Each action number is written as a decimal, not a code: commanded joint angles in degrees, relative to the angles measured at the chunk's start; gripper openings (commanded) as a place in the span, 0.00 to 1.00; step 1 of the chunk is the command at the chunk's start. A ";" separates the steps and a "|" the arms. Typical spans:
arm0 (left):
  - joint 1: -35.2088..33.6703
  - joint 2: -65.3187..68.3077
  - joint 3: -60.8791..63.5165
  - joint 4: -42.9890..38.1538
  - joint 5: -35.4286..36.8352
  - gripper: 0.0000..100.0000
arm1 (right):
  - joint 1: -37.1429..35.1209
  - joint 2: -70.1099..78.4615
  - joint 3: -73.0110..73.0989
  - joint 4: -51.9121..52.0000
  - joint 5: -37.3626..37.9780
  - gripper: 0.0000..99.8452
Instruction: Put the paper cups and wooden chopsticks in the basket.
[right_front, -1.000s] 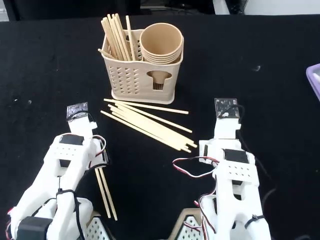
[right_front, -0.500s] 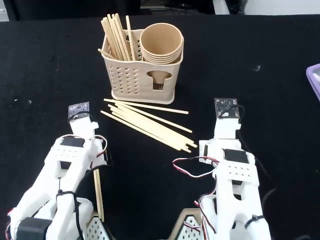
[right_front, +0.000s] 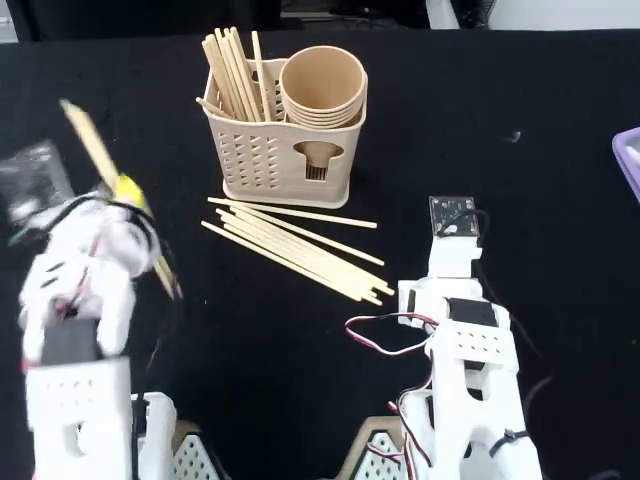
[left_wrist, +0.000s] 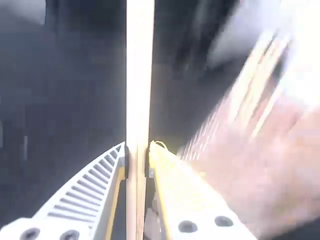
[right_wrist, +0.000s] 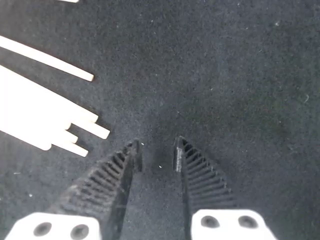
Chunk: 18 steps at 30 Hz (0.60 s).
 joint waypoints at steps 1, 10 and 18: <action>0.04 -13.98 2.51 -19.43 3.69 0.03 | 0.62 -1.71 -0.31 -1.23 -0.44 0.12; 12.18 -7.38 0.84 -41.14 7.91 0.03 | 0.62 -1.71 -0.31 -1.23 -0.44 0.12; 13.49 23.82 -24.92 -41.23 7.91 0.03 | 0.62 -1.71 -0.31 -1.23 -0.44 0.12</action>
